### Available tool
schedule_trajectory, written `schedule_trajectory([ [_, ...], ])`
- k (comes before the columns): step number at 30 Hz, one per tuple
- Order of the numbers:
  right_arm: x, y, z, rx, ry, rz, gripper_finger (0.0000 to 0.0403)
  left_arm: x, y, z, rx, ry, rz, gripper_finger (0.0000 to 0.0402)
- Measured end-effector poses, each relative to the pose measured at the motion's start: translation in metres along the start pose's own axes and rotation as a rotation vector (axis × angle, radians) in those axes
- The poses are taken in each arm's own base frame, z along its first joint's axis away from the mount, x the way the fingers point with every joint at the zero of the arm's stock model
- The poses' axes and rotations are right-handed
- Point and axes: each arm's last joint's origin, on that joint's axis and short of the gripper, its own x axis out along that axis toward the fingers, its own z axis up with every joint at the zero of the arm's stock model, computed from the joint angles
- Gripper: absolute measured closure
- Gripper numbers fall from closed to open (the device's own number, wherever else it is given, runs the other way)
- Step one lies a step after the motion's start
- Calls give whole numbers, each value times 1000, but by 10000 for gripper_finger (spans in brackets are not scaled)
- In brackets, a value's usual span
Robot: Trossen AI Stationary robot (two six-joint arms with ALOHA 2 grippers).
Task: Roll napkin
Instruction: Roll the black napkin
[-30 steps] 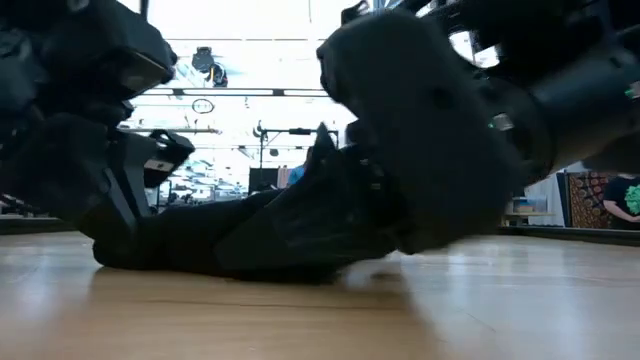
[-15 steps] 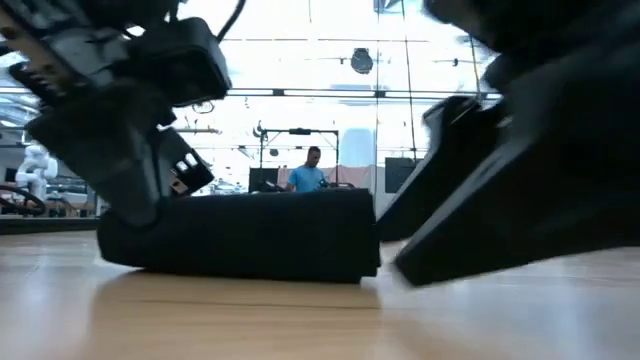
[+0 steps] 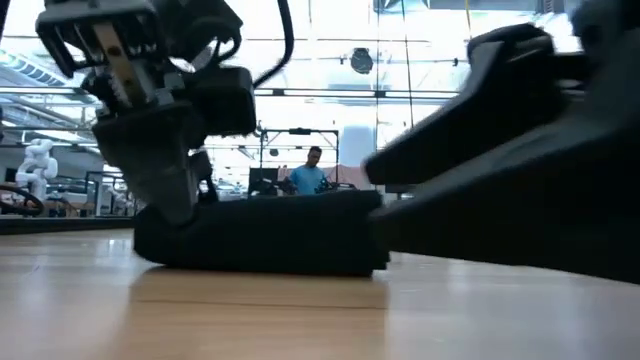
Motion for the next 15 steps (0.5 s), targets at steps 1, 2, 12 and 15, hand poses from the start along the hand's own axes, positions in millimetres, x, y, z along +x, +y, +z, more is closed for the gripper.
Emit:
schedule_trajectory([
  [1, 4, -1, -1, 1, -10, -9, 168, 0, 2, 0, -8, 11, -7, 388],
  [2, 10, -2, -2, 4, -16, -11, 170, 0, 5, 0, -17, 27, -11, 388],
  [12, 33, -20, -1, -83, -28, -35, 174, 5, 17, 1, -100, 64, -42, 388],
  [15, 38, -25, -4, -71, -18, -31, 174, 5, 18, 2, -101, 65, -43, 388],
])
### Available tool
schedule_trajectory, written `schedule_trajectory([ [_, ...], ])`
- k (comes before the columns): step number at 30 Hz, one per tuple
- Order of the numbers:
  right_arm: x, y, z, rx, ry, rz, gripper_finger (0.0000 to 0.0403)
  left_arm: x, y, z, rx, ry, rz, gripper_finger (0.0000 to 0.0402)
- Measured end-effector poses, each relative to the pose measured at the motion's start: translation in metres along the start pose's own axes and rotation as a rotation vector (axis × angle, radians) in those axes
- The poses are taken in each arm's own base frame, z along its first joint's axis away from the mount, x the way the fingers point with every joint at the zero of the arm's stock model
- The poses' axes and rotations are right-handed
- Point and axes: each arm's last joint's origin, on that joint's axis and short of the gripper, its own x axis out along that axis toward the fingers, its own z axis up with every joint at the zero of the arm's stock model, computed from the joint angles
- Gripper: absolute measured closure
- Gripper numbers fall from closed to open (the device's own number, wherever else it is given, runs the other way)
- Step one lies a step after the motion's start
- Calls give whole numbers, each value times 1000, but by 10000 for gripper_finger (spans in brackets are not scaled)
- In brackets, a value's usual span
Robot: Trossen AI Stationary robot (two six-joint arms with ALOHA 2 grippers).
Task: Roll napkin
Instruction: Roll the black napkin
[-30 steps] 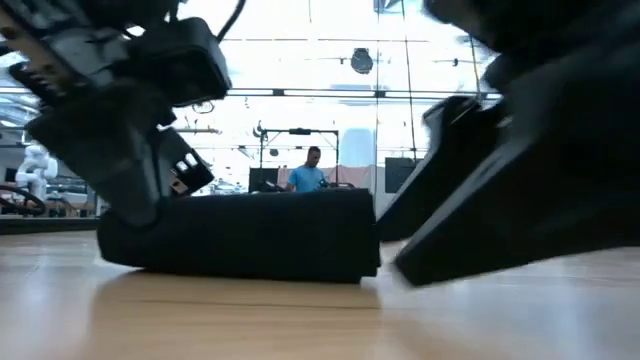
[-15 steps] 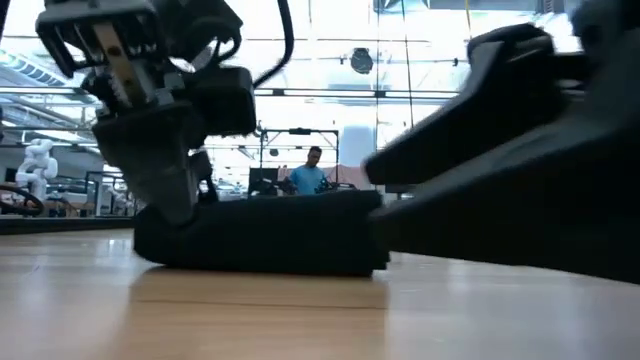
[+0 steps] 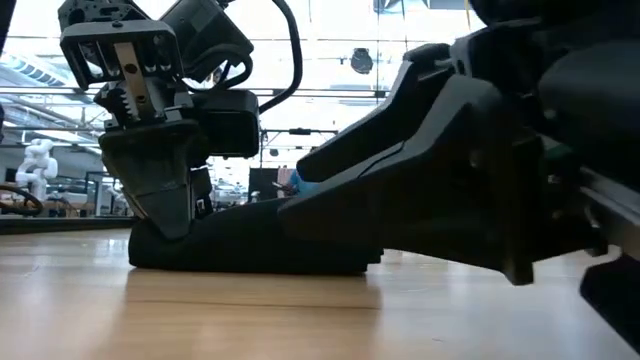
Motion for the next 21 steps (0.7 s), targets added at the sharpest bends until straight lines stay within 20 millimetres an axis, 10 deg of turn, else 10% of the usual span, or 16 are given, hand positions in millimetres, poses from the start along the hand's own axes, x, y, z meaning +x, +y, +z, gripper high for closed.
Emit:
schedule_trajectory([
  [21, 15, -14, -8, 41, 57, -17, 185, 0, 0, -1, 4, 4, 4, 388],
])
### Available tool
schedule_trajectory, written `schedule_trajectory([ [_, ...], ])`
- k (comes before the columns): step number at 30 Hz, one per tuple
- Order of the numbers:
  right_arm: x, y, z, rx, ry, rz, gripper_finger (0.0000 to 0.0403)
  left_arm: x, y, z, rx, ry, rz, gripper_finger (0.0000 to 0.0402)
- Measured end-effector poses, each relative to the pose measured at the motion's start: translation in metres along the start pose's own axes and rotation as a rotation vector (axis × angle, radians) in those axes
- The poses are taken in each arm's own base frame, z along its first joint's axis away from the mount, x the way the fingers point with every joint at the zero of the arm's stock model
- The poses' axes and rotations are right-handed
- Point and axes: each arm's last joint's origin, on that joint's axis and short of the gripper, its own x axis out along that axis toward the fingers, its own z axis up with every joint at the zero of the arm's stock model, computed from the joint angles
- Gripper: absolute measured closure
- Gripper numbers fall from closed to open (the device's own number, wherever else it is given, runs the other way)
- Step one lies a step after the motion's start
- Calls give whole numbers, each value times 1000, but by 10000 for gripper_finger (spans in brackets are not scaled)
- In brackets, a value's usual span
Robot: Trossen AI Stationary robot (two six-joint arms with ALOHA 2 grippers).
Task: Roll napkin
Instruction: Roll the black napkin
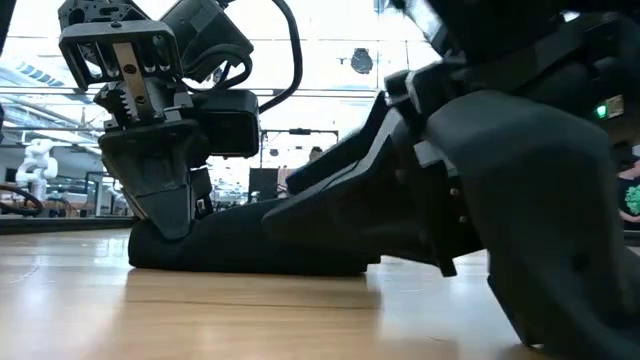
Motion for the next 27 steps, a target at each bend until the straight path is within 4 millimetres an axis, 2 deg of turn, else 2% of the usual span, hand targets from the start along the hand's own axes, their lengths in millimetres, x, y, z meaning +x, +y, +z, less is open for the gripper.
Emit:
schedule_trajectory([
  [8, -10, 10, 4, -63, -46, 32, 156, 0, 0, 0, 0, 2, -1, 388],
  [15, -4, 8, 3, -17, -39, 152, 189, -1, 3, 1, -15, 2, -2, 388],
  [19, -3, 7, 2, -10, -36, 164, 207, -3, 5, 3, -24, 1, -5, 388],
  [27, -6, 9, 10, -33, -110, 161, 209, -4, 8, 4, -29, 5, -12, 388],
])
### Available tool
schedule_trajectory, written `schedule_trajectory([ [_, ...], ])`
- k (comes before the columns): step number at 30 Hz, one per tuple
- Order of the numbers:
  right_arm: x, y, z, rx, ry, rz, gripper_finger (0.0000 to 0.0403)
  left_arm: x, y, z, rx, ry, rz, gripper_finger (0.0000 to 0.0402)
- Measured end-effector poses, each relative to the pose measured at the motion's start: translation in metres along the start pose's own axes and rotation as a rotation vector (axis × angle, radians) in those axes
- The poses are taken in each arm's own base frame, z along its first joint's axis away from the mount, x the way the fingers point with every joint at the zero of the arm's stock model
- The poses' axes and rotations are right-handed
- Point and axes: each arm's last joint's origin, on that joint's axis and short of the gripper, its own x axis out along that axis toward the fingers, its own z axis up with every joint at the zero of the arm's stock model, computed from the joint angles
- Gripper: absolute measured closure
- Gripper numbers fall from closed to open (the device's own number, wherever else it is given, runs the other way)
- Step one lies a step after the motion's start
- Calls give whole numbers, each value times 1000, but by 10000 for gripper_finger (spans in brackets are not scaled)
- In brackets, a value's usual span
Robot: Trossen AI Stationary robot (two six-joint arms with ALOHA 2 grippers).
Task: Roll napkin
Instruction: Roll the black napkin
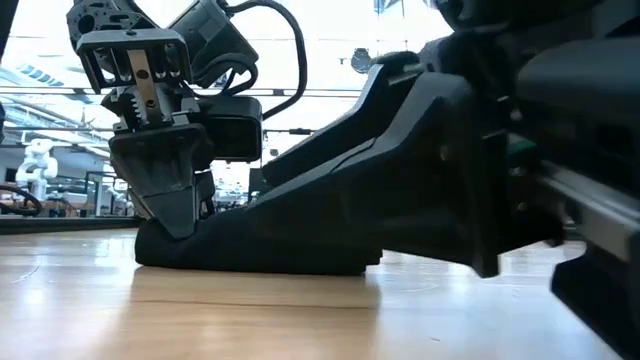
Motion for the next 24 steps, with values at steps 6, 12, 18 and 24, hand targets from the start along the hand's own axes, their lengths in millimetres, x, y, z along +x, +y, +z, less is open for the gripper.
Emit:
schedule_trajectory([
  [6, 0, 1, -1, 18, 8, 4, 204, -1, 2, 2, -6, -6, 3, 388],
  [12, 3, -3, -7, 65, 71, -10, 204, -2, 3, 3, -11, -10, 4, 388],
  [18, 2, -5, -8, 52, 86, -77, 204, -2, 3, 3, -11, -6, -1, 388],
  [24, 2, -5, -8, 38, 86, -92, 204, -2, 3, 3, -11, -5, -4, 388],
])
